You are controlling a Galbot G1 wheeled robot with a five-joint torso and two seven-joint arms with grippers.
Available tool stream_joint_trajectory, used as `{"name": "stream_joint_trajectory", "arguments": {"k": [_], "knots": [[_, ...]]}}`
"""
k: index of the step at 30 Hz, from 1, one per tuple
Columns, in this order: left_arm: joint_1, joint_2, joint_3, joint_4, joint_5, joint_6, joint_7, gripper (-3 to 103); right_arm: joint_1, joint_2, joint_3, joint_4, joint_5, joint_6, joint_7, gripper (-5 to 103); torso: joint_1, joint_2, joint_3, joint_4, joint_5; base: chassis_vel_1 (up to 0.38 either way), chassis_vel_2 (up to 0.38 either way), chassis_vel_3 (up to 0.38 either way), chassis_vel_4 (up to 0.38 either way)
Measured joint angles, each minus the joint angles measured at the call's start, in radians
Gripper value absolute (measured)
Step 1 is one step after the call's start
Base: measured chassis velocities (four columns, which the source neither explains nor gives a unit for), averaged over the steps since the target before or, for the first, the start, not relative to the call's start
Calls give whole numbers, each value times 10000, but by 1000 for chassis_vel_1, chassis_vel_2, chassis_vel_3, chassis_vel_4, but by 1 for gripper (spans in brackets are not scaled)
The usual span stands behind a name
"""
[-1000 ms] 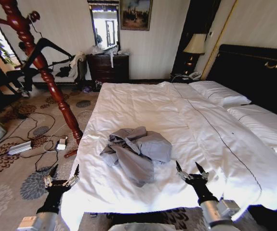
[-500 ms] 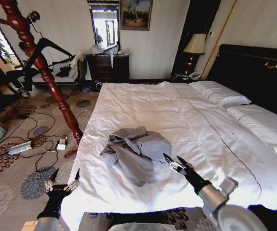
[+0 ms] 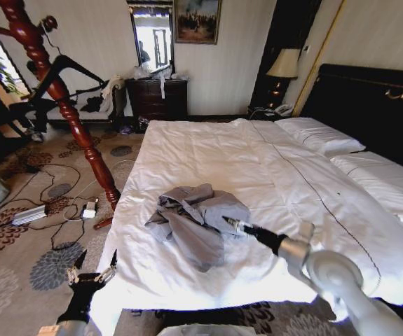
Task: Pick up the clothes from the bed and hang them on the clothes hanger.
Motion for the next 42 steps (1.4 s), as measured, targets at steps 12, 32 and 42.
{"name": "stream_joint_trajectory", "arguments": {"k": [12, 32, 42], "knots": [[-146, -40, 43, 83, 77, 42, 3, 94, 2960, 371, -3269, -1956, -1471, -317, -254, 100, 1, 1, 1, -1, -2, 0, 0, 0, 0], [-125, -50, -281, 82, -655, 77, -13, 94, 4565, 1205, -4997, -3280, -2103, -22, -555, 100, 0, 1, -1, -3, -4, 0, 0, 0, 0], [-48, -114, -282, 33, -703, 60, -22, 94, 4752, 1339, -5626, -3875, -2712, 26, -686, 100, -1, 1, 0, -2, -1, 0, 0, 0, 0]]}}
